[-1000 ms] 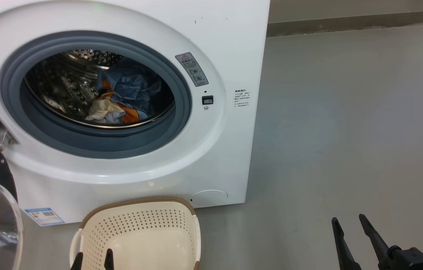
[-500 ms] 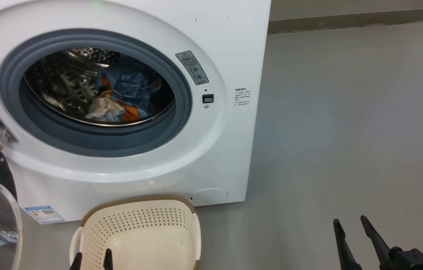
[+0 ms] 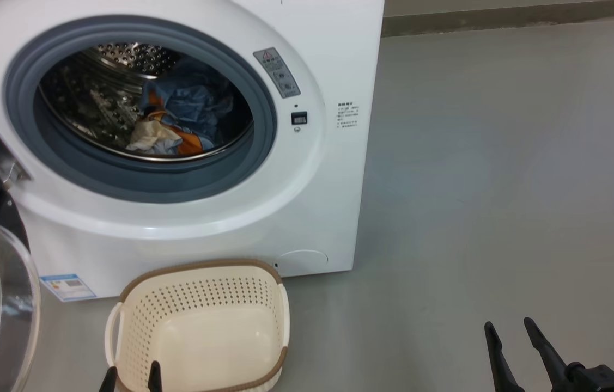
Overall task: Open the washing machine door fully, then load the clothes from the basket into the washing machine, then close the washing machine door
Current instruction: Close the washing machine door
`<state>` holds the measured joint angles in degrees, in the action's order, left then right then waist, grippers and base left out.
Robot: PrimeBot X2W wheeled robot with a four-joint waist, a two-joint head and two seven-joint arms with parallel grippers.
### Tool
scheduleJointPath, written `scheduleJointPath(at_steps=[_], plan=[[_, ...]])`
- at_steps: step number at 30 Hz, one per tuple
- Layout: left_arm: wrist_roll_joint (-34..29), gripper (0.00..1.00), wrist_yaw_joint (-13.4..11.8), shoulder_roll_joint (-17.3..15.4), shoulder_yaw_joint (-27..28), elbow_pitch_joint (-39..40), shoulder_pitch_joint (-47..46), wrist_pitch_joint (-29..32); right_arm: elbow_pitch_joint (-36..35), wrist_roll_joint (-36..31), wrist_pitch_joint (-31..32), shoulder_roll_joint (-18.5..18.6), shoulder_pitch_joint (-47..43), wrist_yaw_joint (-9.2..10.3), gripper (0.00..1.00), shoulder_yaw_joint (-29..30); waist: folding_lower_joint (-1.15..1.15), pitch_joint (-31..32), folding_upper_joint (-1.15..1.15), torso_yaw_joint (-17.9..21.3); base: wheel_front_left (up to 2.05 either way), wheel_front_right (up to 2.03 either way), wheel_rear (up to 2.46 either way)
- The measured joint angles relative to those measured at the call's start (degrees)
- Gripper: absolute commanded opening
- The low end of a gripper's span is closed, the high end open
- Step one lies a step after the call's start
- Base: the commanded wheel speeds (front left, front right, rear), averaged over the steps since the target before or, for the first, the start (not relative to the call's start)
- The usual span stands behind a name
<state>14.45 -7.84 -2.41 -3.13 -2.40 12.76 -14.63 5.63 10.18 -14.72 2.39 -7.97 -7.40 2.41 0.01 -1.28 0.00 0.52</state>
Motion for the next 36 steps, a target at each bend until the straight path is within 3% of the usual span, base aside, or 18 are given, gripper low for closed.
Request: scheduleJointPath(at_steps=[9,22,36], plan=[[0.0,1.00,0.0,0.0,0.1,0.0,0.0,0.0,0.1,0.0,0.0,0.0,0.0,0.00,1.00,0.0,-0.01,0.4,0.00,0.0,-1.24,1.24,0.00],[0.0,1.00,-0.1,0.0,0.1,0.0,0.0,0.0,0.1,0.0,0.0,0.0,-0.3,0.00,1.00,0.2,-0.01,0.6,0.00,-0.6,-0.11,0.11,0.00],[-0.6,1.00,-0.8,0.0,2.6,0.3,0.0,0.0,0.0,0.0,0.0,1.4,-0.1,0.00,1.00,-2.8,0.00,1.1,0.00,-8.7,0.00,0.00,0.00]])
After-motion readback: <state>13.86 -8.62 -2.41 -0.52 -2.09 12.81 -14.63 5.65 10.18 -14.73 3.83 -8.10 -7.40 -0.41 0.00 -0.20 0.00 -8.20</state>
